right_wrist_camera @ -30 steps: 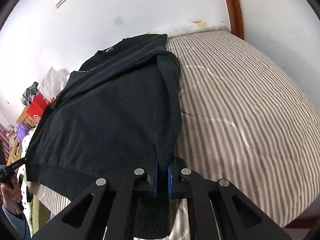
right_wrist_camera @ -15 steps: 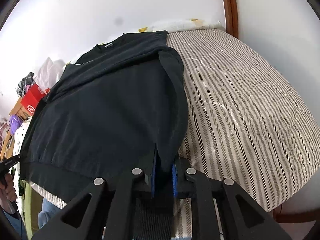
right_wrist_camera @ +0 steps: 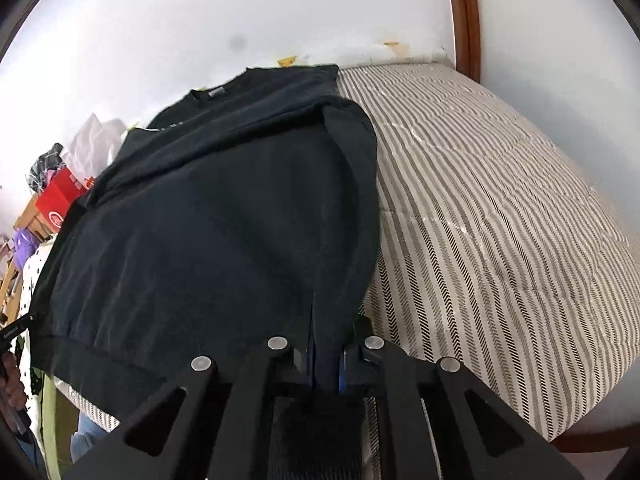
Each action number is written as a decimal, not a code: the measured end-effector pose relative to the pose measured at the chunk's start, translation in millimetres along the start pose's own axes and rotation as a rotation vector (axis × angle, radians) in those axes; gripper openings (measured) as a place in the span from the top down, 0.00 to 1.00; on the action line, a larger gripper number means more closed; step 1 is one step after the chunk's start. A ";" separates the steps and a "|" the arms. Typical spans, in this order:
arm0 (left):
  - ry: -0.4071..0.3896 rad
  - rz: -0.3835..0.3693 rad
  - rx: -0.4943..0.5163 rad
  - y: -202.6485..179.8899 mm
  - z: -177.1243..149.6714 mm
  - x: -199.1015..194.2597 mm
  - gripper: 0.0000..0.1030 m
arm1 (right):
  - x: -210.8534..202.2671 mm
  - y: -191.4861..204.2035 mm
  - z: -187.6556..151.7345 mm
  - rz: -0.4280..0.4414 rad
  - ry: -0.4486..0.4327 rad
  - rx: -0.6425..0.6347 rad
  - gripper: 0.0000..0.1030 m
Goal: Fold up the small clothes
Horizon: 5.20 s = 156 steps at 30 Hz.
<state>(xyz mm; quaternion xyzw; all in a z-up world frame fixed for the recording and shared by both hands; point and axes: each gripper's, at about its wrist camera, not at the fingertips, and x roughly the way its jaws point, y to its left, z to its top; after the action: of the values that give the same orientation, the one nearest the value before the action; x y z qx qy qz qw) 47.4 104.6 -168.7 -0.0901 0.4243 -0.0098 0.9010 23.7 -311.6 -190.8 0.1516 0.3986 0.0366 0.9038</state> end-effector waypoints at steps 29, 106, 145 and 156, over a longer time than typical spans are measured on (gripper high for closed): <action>-0.224 -0.086 -0.044 9.4 137.2 -34.2 0.93 | -40.7 30.8 135.1 0.137 -0.225 0.005 0.93; 0.081 -0.096 -0.216 41.5 123.7 105.8 0.49 | 87.4 0.3 117.3 -0.063 0.074 0.124 0.50; 0.023 -0.063 -0.154 17.8 156.3 118.2 0.89 | 111.5 -22.9 147.2 0.114 0.002 0.231 0.84; 0.039 -0.086 -0.127 6.8 128.2 92.8 0.89 | 68.1 -37.0 114.5 0.088 0.002 0.210 0.84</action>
<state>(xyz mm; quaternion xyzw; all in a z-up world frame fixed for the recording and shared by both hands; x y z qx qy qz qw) 204.6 122.3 -160.6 -0.1649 0.4374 -0.0236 0.8837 151.7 -362.1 -177.5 0.2630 0.3942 0.0344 0.8799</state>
